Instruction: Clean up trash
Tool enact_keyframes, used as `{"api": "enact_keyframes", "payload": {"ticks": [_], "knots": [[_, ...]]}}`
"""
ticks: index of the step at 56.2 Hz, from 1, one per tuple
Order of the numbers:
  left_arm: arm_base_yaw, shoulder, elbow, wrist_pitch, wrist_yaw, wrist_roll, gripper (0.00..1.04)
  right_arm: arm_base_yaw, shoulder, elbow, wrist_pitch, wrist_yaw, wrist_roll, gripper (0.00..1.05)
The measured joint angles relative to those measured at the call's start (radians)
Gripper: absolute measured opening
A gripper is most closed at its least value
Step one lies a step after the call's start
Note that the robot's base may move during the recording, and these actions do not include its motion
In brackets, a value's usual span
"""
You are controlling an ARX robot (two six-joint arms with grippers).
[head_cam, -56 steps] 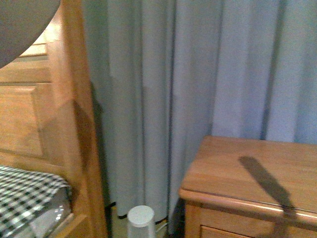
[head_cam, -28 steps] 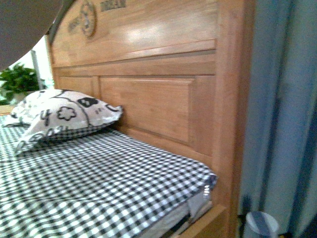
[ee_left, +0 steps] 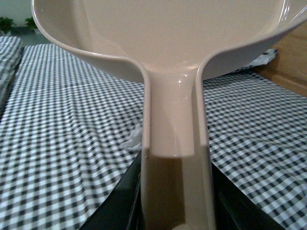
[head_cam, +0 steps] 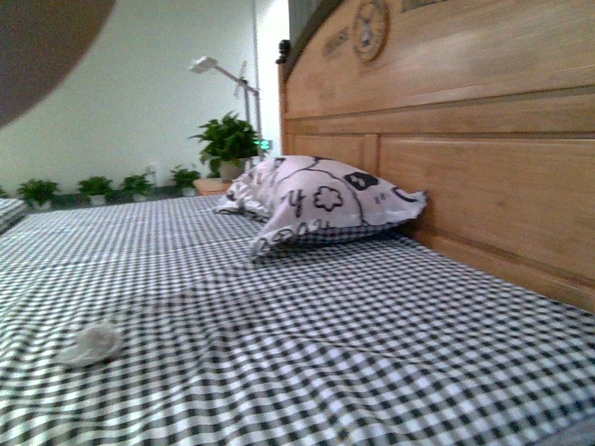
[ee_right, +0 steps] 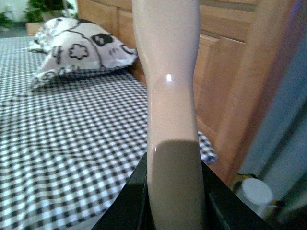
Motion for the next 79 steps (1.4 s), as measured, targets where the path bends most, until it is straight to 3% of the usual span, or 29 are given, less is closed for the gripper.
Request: {"api": "enact_keyframes", "payload": {"ticks": [53,58,66,79], "knots": [[0.000,-0.006,-0.005,-0.001,0.000,-0.002,0.27,0.003,-0.005,-0.002,0.000,-0.004,0.000,0.20],[0.013,0.030,0.048,-0.148,-0.036,0.036,0.27,0.003,-0.005,-0.002,0.000,-0.005,0.000,0.20],[0.108,0.171,0.105,-0.147,0.054,0.130,0.27,0.003,-0.005,-0.002,0.000,-0.005,0.000,0.20],[0.208,0.465,0.242,0.042,0.211,0.348,0.27,0.003,-0.005,-0.002,0.000,-0.005,0.000,0.20]]}}
